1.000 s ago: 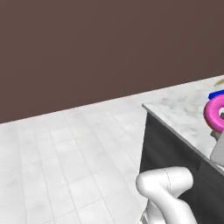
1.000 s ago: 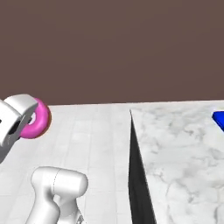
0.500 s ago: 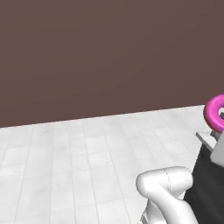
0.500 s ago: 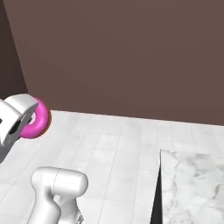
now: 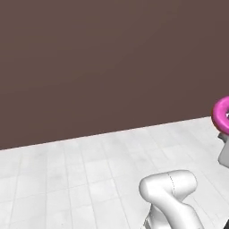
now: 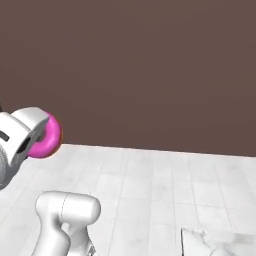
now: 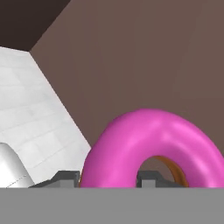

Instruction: Take the donut and cupcake from the fridge and place them on the empty tray on the dining counter.

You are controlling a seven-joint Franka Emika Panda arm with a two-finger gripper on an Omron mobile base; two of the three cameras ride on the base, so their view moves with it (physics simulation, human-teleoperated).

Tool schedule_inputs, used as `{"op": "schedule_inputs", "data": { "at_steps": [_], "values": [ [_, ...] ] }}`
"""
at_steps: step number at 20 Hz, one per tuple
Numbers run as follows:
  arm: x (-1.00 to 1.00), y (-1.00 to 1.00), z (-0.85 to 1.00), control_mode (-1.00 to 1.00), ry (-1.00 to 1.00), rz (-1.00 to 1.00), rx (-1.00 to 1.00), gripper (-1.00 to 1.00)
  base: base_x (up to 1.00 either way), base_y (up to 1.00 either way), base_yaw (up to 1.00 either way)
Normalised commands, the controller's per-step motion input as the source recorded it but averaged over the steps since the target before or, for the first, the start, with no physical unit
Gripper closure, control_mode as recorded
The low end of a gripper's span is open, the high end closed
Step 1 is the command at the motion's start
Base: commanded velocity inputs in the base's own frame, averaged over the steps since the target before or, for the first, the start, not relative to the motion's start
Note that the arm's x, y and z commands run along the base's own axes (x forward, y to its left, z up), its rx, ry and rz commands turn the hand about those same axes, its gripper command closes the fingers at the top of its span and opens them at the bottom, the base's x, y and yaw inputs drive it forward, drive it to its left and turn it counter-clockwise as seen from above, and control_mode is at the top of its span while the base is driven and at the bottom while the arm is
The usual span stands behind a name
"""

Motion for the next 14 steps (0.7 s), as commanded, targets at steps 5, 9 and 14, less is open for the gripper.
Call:
{"op": "schedule_inputs", "data": {
  "at_steps": [5, 9, 14],
  "values": [
    [0.00, 0.00, 0.00, 1.00, 0.00, 0.00, 0.00, 1.00, 0.58, 0.00, -0.53],
    [0.00, 0.00, 0.00, 1.00, 0.00, 0.00, 0.00, 1.00, 0.04, -0.10, -0.60],
    [0.00, 0.00, 0.00, 1.00, 0.00, 0.00, 0.00, 1.00, 0.00, -0.08, -0.68]
  ]
}}
